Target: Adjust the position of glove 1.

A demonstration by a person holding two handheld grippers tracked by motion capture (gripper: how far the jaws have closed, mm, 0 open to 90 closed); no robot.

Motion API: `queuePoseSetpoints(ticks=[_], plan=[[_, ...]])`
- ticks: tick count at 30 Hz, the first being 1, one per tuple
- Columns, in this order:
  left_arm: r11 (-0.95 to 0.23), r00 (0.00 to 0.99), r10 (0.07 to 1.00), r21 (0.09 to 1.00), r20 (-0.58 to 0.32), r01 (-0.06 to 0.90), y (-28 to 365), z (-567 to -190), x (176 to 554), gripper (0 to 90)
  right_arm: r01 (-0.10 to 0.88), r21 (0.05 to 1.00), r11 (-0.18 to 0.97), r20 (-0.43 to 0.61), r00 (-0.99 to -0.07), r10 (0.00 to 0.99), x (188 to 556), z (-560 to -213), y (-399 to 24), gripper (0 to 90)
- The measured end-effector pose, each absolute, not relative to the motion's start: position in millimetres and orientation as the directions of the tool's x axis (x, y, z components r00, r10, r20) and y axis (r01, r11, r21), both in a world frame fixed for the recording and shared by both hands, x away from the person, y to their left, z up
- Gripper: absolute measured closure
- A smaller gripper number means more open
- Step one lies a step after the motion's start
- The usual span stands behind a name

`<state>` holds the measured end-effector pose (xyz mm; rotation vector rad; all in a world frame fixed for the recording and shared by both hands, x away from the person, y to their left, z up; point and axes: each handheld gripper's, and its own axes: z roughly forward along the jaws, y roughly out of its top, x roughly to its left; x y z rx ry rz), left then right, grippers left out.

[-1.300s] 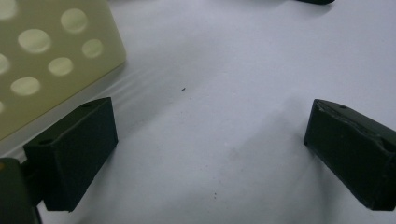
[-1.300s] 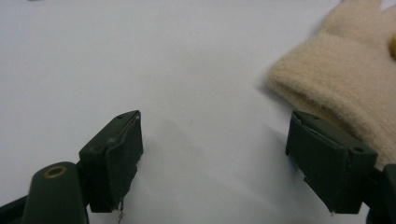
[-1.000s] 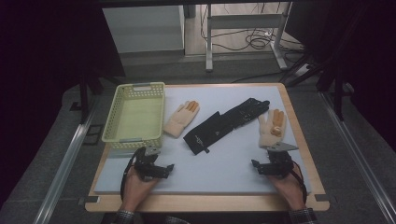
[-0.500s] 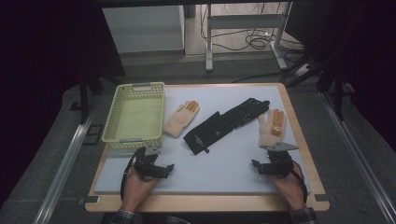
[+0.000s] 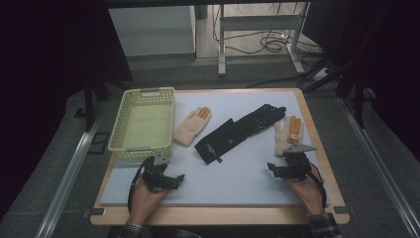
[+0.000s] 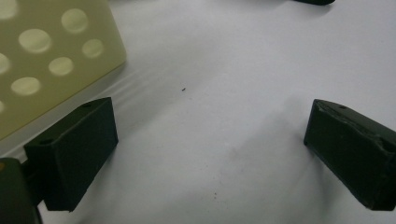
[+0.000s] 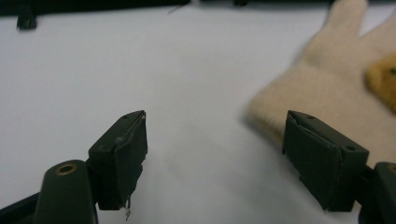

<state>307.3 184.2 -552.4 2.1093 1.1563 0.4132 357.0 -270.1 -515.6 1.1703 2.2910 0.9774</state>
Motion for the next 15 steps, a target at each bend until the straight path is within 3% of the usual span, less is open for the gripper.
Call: queuePoseSetpoints(ticks=[15], plan=[[-0.368,0.553,0.832,0.699,-0.048,0.613,184.3,-552.4,307.3,2.8,0.521,0.753,0.403,-0.052,-0.562,0.825,423.2,-489.7,-256.7,30.4]])
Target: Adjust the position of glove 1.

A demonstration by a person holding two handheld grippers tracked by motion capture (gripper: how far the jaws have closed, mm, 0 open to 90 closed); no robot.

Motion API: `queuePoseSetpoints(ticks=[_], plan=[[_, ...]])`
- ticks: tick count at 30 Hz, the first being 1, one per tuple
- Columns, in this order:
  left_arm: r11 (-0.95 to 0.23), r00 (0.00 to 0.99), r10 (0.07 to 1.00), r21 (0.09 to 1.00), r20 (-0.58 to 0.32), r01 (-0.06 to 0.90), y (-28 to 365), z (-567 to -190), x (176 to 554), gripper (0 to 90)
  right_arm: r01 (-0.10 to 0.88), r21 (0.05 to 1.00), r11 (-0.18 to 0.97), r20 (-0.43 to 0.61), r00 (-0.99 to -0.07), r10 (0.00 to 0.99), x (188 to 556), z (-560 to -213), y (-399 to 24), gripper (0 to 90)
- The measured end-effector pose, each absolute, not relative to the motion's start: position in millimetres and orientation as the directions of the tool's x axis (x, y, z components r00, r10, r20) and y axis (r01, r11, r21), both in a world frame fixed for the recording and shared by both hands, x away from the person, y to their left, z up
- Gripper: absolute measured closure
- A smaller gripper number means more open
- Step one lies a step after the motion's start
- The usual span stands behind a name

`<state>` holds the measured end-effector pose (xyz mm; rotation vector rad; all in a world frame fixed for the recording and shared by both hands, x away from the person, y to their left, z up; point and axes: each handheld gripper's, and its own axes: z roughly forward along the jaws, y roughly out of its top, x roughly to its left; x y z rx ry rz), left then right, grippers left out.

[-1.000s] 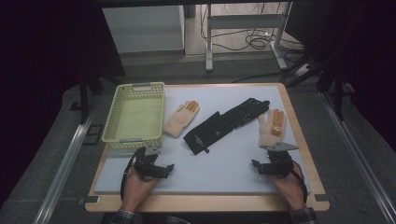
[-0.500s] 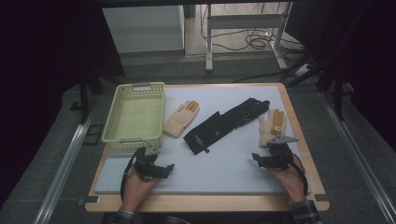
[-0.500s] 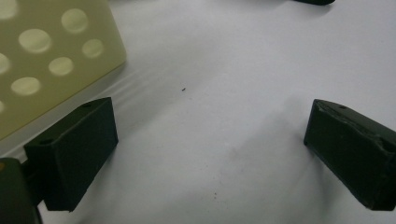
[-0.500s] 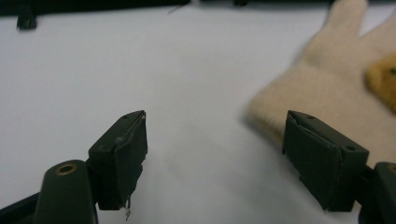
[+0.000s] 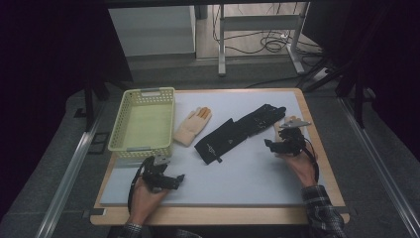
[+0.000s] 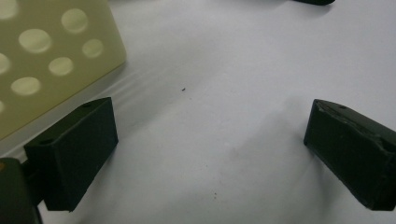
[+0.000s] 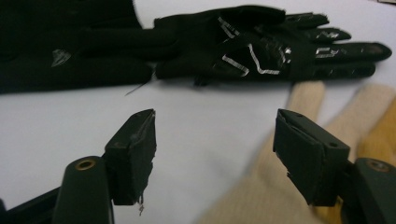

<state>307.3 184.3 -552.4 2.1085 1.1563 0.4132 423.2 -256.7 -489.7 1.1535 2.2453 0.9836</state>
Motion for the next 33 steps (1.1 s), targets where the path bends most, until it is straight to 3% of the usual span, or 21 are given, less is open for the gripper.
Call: queuePoseSetpoints(ticks=[19,27,30,33], plan=[[-0.369,0.554,0.831,0.699,-0.048,0.613,184.4,-552.4,307.4,2.8,0.544,0.730,0.413,-0.098,-0.514,0.852,502.8,-493.9,-225.5,44.8],[-0.369,0.555,0.831,0.700,-0.048,0.612,184.5,-552.5,307.4,2.8,0.580,0.697,0.423,-0.104,-0.502,0.859,524.0,-512.1,-218.8,45.7],[-0.373,0.557,0.829,0.698,-0.045,0.612,184.7,-552.3,307.4,2.8,0.604,0.684,0.408,-0.061,-0.511,0.858,528.6,-516.0,-219.0,57.7],[-0.373,0.557,0.829,0.698,-0.045,0.612,184.7,-552.3,307.4,2.8,0.616,0.692,0.376,-0.008,-0.514,0.858,528.0,-516.7,-221.3,78.4]])
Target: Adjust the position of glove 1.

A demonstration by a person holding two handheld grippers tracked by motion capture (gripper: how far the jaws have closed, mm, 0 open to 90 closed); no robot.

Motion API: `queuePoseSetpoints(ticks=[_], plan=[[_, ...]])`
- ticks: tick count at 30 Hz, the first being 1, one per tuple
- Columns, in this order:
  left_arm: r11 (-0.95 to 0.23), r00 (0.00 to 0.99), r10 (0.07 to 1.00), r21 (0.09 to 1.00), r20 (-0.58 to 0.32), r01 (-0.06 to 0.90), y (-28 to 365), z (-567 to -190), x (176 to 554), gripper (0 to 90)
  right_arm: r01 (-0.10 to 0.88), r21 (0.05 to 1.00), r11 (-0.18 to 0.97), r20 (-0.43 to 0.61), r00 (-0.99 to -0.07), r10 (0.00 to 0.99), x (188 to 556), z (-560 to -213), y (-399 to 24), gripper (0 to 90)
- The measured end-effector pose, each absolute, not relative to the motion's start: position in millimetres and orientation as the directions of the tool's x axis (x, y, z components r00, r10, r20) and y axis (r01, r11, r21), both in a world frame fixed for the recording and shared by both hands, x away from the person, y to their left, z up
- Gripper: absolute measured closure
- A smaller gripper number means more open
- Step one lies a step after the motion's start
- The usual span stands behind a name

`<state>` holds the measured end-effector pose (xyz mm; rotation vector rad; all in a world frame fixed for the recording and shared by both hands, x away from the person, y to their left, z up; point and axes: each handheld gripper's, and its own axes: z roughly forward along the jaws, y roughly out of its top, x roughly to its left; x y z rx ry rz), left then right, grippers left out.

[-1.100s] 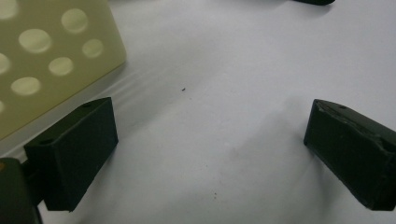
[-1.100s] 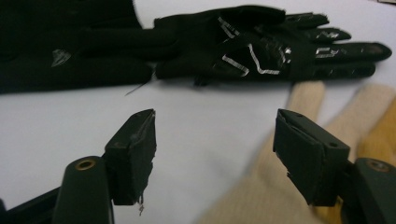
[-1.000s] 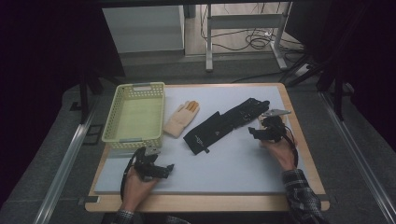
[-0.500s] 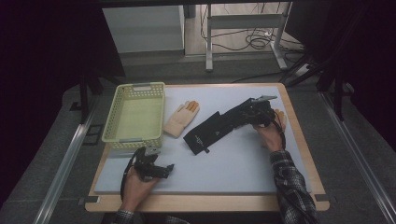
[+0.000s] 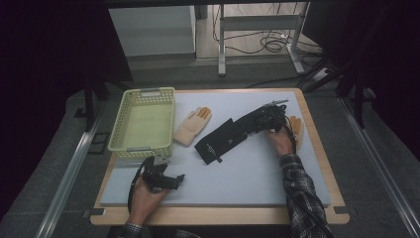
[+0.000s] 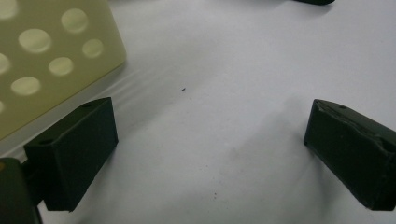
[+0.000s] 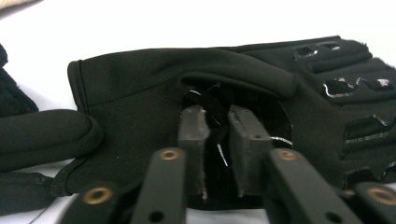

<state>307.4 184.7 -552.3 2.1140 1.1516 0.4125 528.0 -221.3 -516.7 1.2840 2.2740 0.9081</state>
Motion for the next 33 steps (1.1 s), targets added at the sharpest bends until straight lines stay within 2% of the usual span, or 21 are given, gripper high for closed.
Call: queuePoseSetpoints(ticks=[1,4,12,22,33], plan=[[-0.373,0.557,0.829,0.698,-0.045,0.612,184.7,-552.3,307.4,2.8,0.620,0.692,0.371,-0.006,-0.508,0.861,527.4,-516.3,-220.9,83.5],[-0.373,0.557,0.829,0.697,-0.045,0.612,184.7,-552.3,307.4,2.8,0.629,0.681,0.376,-0.007,-0.507,0.862,527.2,-514.4,-219.9,86.7],[-0.372,0.557,0.829,0.698,-0.046,0.612,184.6,-552.3,307.4,2.8,0.582,0.713,0.391,-0.059,-0.505,0.861,520.8,-495.3,-225.8,87.4],[-0.372,0.556,0.830,0.697,-0.046,0.612,184.6,-552.3,307.4,2.8,0.542,0.755,0.370,-0.069,-0.496,0.866,509.2,-463.5,-243.1,87.4],[-0.369,0.555,0.831,0.699,-0.048,0.613,184.4,-552.4,307.4,2.8,0.470,0.794,0.386,-0.062,-0.569,0.820,475.9,-423.3,-250.9,87.4]])
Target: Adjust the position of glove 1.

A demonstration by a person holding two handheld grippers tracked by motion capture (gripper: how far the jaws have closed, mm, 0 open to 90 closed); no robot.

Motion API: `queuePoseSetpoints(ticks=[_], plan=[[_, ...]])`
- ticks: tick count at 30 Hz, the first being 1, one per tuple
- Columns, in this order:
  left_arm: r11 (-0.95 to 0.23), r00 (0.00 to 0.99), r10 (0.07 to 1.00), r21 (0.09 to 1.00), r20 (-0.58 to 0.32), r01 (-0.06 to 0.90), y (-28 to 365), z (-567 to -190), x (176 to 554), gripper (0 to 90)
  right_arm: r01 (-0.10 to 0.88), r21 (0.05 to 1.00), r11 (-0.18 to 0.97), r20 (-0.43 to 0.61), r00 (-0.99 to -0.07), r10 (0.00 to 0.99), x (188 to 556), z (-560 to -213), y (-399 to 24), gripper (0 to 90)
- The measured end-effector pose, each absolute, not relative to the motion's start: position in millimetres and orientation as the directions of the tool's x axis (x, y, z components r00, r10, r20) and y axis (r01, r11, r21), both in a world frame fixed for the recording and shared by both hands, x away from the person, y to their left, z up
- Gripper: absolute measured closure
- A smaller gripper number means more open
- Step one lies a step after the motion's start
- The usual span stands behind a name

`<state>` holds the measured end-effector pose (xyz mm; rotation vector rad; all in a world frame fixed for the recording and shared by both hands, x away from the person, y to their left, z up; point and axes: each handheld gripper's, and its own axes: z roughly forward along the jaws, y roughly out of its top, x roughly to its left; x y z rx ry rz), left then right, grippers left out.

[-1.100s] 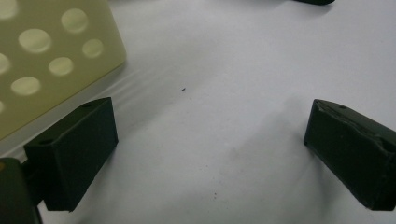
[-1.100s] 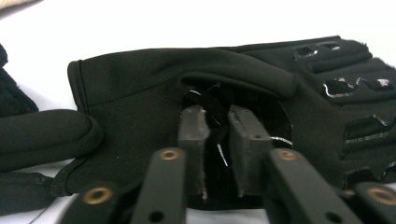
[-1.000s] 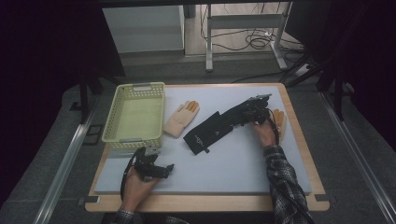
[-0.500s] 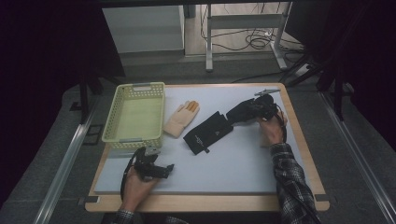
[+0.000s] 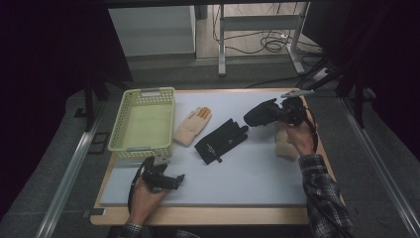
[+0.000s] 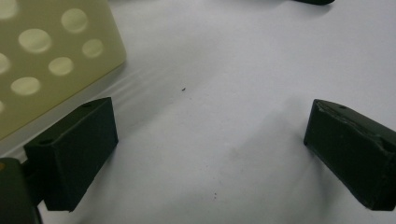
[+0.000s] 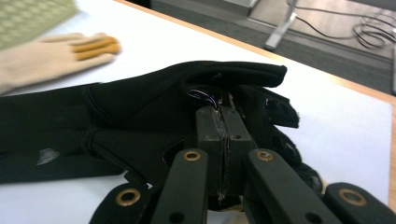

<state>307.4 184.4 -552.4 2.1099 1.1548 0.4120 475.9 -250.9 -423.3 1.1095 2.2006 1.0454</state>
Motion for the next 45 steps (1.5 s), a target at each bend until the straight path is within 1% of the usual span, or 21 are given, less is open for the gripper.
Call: queuePoseSetpoints(ticks=[7,14,20,25,26,28,30,31,32,33,36,38,42,45], plan=[[-0.368,0.554,0.831,0.699,-0.048,0.613,184.3,-552.5,307.4,2.8,0.416,0.799,0.435,-0.051,-0.673,0.738,435.4,-411.0,-242.2,87.3],[-0.366,0.553,0.832,0.701,-0.049,0.612,184.2,-552.6,307.5,2.8,0.375,0.781,0.499,-0.023,-0.781,0.624,392.4,-415.3,-232.5,87.3],[-0.363,0.550,0.833,0.701,-0.051,0.614,184.0,-552.6,307.3,2.8,0.370,0.738,0.564,0.009,-0.842,0.540,363.3,-440.6,-223.2,87.2],[-0.368,0.553,0.832,0.699,-0.048,0.613,184.3,-552.4,307.3,2.8,0.385,0.697,0.605,0.035,-0.861,0.508,350.5,-473.5,-215.3,86.4],[-0.367,0.553,0.832,0.699,-0.048,0.613,184.2,-552.5,307.3,2.8,0.390,0.689,0.611,0.041,-0.862,0.505,349.2,-480.2,-213.2,84.8],[-0.367,0.553,0.832,0.699,-0.048,0.613,184.2,-552.5,307.3,2.8,0.388,0.681,0.620,0.037,-0.865,0.501,347.1,-489.4,-209.7,76.5],[-0.368,0.553,0.832,0.699,-0.048,0.613,184.2,-552.4,307.3,2.8,0.389,0.694,0.606,0.037,-0.860,0.510,346.1,-490.2,-208.7,63.8],[-0.368,0.553,0.832,0.699,-0.048,0.613,184.2,-552.4,307.3,2.8,0.388,0.704,0.595,0.039,-0.857,0.513,346.1,-487.8,-209.2,61.6],[-0.368,0.553,0.832,0.699,-0.048,0.613,184.3,-552.4,307.3,2.8,0.387,0.715,0.582,0.038,-0.853,0.521,346.0,-484.7,-209.7,61.4],[-0.368,0.553,0.832,0.699,-0.048,0.613,184.2,-552.5,307.3,2.8,0.383,0.728,0.569,0.037,-0.850,0.526,346.2,-481.7,-210.5,61.9],[-0.368,0.553,0.832,0.699,-0.048,0.613,184.2,-552.5,307.3,2.8,0.391,0.742,0.545,0.056,-0.846,0.530,346.9,-478.6,-211.7,74.0],[-0.368,0.553,0.832,0.699,-0.048,0.613,184.3,-552.4,307.3,2.8,0.396,0.740,0.544,0.066,-0.848,0.526,347.4,-483.8,-209.2,77.9],[-0.368,0.553,0.832,0.699,-0.048,0.613,184.3,-552.5,307.3,2.8,0.402,0.711,0.577,0.043,-0.844,0.535,349.9,-500.8,-199.6,78.4],[-0.368,0.554,0.831,0.699,-0.048,0.613,184.3,-552.4,307.3,2.8,0.406,0.717,0.567,0.056,-0.844,0.534,353.1,-508.1,-194.5,78.3]])
